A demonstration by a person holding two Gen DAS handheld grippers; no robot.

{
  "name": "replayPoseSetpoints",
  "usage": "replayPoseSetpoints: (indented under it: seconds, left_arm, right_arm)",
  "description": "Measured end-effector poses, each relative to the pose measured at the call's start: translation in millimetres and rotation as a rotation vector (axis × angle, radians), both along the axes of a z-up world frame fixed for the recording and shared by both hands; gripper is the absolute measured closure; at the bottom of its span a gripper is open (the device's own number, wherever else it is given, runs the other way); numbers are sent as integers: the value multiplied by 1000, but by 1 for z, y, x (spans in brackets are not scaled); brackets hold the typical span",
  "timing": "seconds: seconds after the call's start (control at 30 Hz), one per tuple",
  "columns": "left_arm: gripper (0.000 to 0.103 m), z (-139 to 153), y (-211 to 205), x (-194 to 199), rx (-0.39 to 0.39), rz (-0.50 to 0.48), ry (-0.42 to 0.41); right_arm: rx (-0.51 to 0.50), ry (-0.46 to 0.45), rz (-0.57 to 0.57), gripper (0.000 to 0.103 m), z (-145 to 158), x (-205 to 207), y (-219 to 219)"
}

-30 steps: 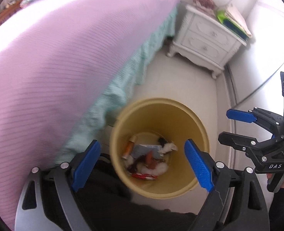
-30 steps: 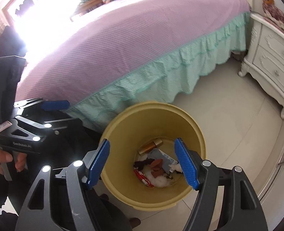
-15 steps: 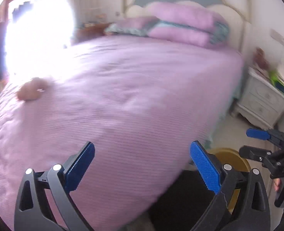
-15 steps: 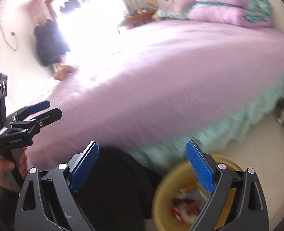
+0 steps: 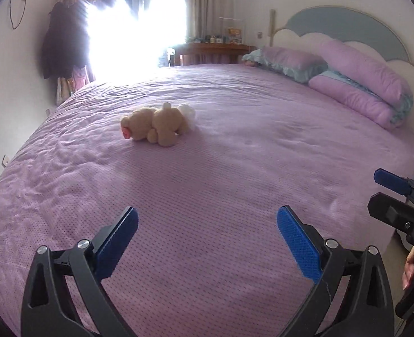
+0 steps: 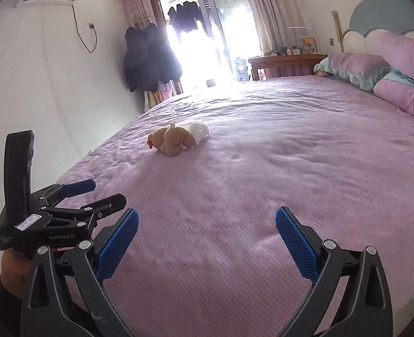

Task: Collect trash
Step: 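Move both open grippers back toward the teddy bear, then grasp the teddy bear with the left gripper while the right grasps the white tissue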

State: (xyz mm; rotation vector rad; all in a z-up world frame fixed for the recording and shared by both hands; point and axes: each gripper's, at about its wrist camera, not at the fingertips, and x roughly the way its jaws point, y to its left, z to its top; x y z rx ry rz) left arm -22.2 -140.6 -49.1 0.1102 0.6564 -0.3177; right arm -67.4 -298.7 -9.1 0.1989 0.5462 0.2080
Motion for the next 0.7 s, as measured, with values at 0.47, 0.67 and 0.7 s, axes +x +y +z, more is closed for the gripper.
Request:
replayPoseSetpoints:
  seconds: [0.47, 0.67, 0.7]
  left_arm:
    - [4, -23, 9, 138, -55, 188, 103]
    - [4, -41, 1, 193, -20, 262, 162]
    - [4, -43, 0, 199, -18, 266, 170]
  right_arm:
    - [-2, 6, 75, 8, -6, 113, 19]
    - [-3, 32, 96, 8, -16, 142, 15]
    - [-5, 36, 99, 8, -18, 146, 17]
